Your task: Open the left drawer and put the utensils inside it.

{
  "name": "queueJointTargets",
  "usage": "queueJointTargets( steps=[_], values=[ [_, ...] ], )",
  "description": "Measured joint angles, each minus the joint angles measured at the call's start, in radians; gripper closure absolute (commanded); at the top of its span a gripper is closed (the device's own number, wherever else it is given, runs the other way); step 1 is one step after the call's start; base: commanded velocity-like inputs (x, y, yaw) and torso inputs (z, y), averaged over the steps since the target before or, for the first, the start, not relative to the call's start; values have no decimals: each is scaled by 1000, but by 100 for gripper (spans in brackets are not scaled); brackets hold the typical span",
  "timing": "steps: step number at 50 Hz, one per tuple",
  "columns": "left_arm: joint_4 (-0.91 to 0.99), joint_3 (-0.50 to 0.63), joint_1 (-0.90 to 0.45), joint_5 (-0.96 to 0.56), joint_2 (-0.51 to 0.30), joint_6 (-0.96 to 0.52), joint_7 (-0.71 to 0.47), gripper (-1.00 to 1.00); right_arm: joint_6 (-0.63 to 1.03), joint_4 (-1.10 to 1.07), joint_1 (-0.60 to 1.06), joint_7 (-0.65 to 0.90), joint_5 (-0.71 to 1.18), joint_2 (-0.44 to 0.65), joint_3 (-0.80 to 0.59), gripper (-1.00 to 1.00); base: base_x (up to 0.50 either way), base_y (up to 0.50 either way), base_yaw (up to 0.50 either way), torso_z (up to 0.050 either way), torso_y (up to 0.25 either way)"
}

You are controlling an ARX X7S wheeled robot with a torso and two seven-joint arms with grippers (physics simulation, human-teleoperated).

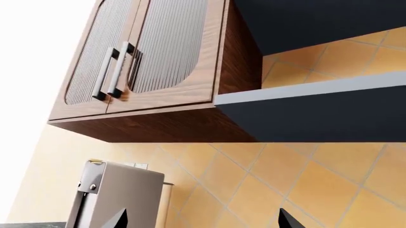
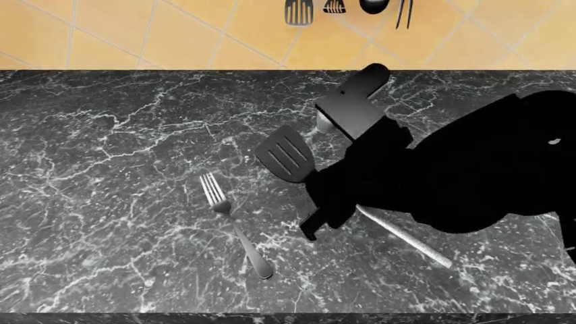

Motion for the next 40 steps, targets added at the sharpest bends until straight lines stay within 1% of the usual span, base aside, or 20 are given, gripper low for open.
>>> queueJointTargets(
  steps=[10,20,40],
  values=[
    [0,1,0,1,0,1,-1,-100,-9,-146,24,106,152,36,4,100,0,0,0,0,1],
    [0,-1,0,0,4,2,4,-100,-53,-274,61,200,280,7,-6,100,0,0,0,0,1],
    [0,6,0,4,-2,4,-1,-100,-120,-357,87,287,369,-65,-43,100,0,0,0,0,1]
  ],
)
